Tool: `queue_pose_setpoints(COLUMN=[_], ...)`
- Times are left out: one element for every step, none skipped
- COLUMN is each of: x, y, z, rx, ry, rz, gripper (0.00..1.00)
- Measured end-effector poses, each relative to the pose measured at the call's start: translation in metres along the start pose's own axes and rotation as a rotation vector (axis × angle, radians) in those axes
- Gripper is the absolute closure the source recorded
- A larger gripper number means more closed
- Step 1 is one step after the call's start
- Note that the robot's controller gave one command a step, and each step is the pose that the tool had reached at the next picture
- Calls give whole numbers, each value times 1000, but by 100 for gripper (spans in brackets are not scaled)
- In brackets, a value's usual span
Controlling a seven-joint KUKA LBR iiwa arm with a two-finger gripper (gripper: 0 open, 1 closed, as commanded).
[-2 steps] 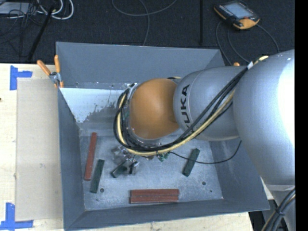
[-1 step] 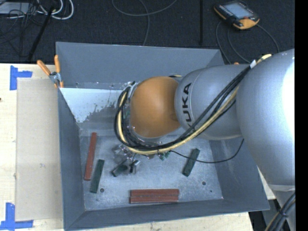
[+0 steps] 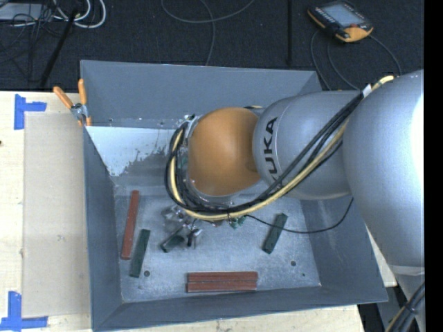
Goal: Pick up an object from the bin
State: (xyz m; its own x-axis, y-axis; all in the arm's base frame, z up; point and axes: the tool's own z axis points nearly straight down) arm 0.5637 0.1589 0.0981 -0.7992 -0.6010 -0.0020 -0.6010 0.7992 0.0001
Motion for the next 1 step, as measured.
queue_pose_setpoints(x=[0], y=[0], z=[-3], rx=[0], ry=[0], rz=[1], gripper=[100])
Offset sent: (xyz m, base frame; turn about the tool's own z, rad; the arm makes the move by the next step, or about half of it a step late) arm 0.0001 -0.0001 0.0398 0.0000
